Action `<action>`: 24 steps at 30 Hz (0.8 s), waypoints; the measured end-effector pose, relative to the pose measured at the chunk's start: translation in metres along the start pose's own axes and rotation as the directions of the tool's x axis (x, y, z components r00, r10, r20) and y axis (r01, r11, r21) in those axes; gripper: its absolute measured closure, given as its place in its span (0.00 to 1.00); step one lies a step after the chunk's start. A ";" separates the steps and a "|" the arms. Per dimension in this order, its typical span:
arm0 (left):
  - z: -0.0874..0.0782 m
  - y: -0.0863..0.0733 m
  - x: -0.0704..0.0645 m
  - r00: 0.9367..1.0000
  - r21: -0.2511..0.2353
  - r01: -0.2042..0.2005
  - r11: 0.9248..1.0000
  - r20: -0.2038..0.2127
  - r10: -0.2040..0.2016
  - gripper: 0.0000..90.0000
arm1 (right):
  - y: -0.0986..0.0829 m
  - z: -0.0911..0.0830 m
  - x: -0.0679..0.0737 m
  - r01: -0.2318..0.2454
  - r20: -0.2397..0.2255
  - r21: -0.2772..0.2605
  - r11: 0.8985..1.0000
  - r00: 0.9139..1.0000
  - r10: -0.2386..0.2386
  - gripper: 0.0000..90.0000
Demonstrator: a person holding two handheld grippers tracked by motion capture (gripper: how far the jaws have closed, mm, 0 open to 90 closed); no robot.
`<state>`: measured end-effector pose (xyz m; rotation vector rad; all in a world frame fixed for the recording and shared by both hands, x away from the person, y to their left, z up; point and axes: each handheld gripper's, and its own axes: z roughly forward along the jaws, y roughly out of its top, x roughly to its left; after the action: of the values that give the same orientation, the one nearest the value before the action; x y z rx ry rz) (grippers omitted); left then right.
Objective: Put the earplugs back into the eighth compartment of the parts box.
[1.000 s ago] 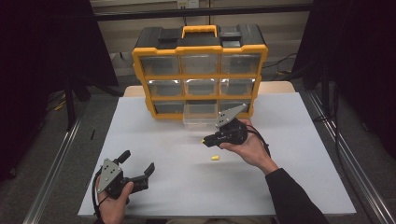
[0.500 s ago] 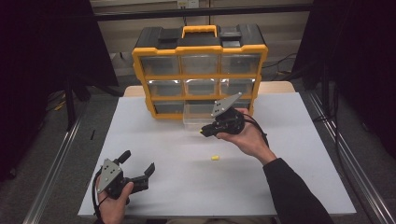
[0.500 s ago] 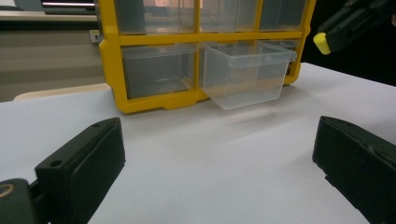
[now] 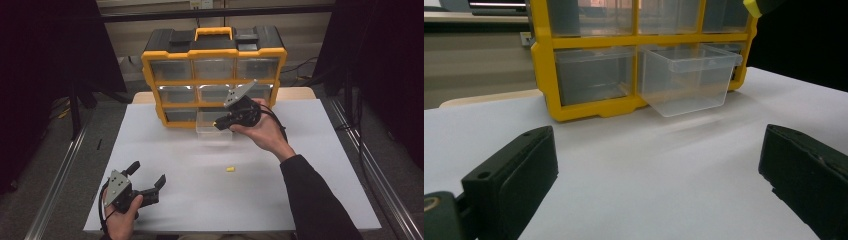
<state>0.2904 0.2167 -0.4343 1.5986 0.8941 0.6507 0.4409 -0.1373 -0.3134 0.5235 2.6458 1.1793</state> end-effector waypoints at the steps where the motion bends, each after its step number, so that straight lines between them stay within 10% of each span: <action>1: 0.000 0.000 0.000 1.000 0.000 0.000 1.000 0.000 0.000 0.03 | 0.001 0.001 -0.002 -0.003 0.005 0.004 1.000 1.000 0.003 0.90; 24: 0.000 0.000 0.000 1.000 -0.005 0.004 1.000 0.000 -0.004 0.03 | 0.022 0.013 -0.035 -0.019 0.084 0.115 0.993 0.996 0.009 0.90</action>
<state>0.2904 0.2170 -0.4343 1.5920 0.8949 0.6490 0.4822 -0.1284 -0.3046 0.5984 2.6546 0.9894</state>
